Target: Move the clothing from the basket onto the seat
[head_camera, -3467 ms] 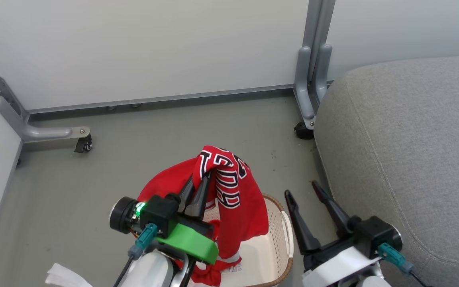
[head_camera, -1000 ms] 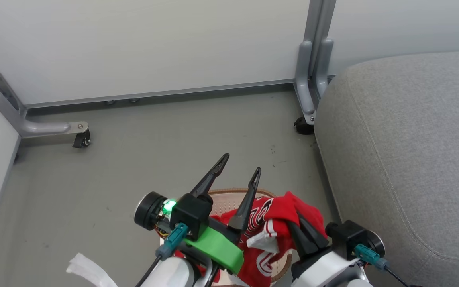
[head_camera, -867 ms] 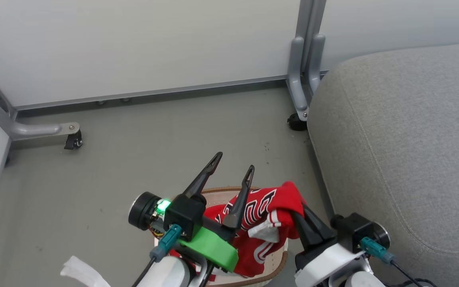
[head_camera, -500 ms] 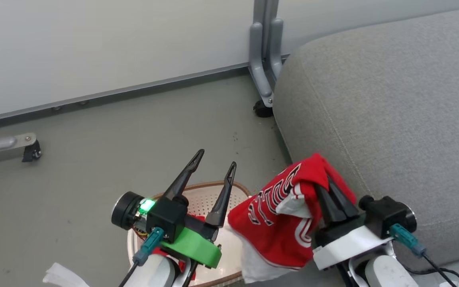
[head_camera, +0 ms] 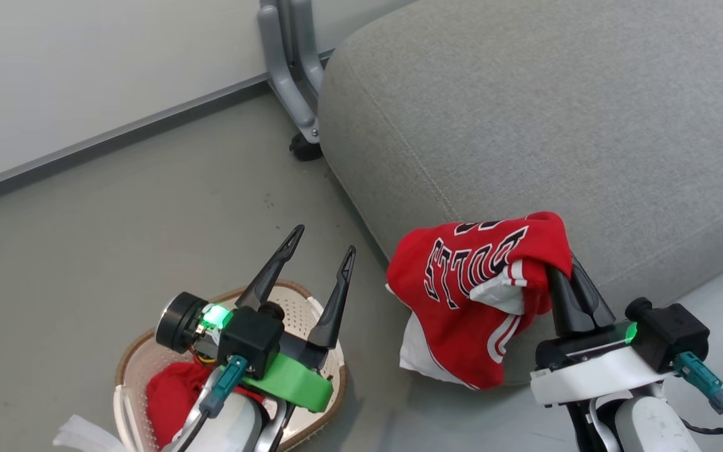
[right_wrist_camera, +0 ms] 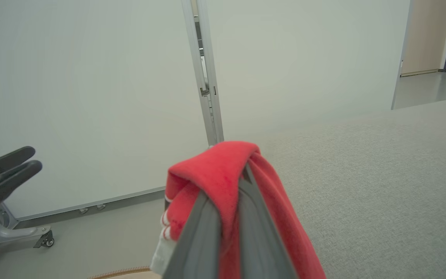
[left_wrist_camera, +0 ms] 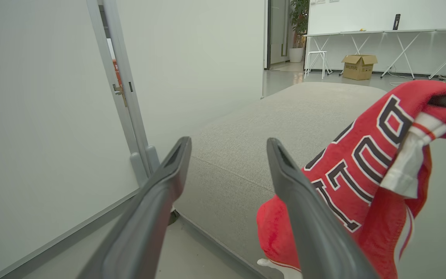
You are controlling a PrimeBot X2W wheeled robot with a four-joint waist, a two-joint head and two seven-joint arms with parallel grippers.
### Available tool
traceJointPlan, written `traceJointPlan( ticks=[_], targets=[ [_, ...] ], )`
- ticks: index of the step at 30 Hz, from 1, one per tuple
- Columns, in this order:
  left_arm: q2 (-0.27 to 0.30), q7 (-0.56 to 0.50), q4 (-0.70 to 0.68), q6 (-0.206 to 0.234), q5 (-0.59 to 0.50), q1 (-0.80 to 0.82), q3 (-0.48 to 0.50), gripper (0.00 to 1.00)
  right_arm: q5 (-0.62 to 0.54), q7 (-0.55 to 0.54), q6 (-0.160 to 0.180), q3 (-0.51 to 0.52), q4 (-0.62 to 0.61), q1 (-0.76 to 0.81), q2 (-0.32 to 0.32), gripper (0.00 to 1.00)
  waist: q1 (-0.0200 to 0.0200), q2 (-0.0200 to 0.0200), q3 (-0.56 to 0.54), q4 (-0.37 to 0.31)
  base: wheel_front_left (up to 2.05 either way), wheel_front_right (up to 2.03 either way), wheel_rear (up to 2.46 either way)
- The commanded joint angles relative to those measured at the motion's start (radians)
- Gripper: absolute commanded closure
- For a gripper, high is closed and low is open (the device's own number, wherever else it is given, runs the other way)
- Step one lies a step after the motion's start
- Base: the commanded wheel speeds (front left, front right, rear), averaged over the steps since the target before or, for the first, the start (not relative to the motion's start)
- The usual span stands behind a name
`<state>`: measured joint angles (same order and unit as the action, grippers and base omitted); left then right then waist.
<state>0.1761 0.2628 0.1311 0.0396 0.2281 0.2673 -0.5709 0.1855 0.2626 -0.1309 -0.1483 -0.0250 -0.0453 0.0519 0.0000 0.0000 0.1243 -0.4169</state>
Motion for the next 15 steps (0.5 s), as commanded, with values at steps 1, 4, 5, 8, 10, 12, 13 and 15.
traceJointPlan(
  ticks=[1,4,5,8,10,12,13,15],
  targets=[
    [0.011,0.002,-0.004,-0.006,-0.015,0.020,0.006,0.00,0.014,0.003,0.000,0.008,-0.013,-0.002,-0.001,1.00,0.0000,0.0000,0.066,-0.089,0.00,0.00,0.00],
    [0.012,0.002,-0.005,-0.012,-0.033,0.030,0.005,0.00,0.033,0.003,0.000,0.025,-0.027,-0.010,-0.002,1.00,0.0000,0.0000,0.089,-0.102,0.00,0.00,0.00],
    [0.012,0.002,-0.005,-0.015,-0.036,0.037,0.005,0.00,0.053,0.003,0.000,0.034,-0.027,-0.011,-0.001,1.00,0.0000,0.0000,0.098,-0.103,0.00,0.00,0.00],
    [0.014,0.002,-0.010,-0.025,-0.058,0.057,-0.002,0.00,0.081,0.003,0.000,0.055,-0.035,-0.029,-0.001,1.00,0.0000,0.0000,0.128,-0.093,0.00,0.00,0.00],
    [0.015,0.002,-0.016,-0.032,-0.073,0.069,-0.007,0.00,0.085,0.003,0.000,0.069,-0.041,-0.052,-0.001,1.00,0.0000,0.0000,0.155,-0.079,0.00,0.00,0.00],
    [0.016,0.001,-0.018,-0.038,-0.085,0.080,-0.013,0.00,0.098,0.003,0.000,0.095,-0.050,-0.088,-0.001,1.00,0.0000,0.0000,0.187,-0.061,0.00,0.00,0.00],
    [0.016,0.002,-0.019,-0.045,-0.091,0.085,-0.021,0.00,0.101,0.003,0.000,0.115,-0.054,-0.114,-0.001,1.00,0.0000,0.0000,0.205,-0.047,0.00,0.00,0.00],
    [0.017,0.001,-0.027,-0.056,-0.100,0.102,-0.033,0.00,0.094,0.003,0.000,0.148,-0.062,-0.173,-0.001,1.00,0.0000,0.0000,0.241,-0.022,0.00,0.00,0.00]
  ],
)
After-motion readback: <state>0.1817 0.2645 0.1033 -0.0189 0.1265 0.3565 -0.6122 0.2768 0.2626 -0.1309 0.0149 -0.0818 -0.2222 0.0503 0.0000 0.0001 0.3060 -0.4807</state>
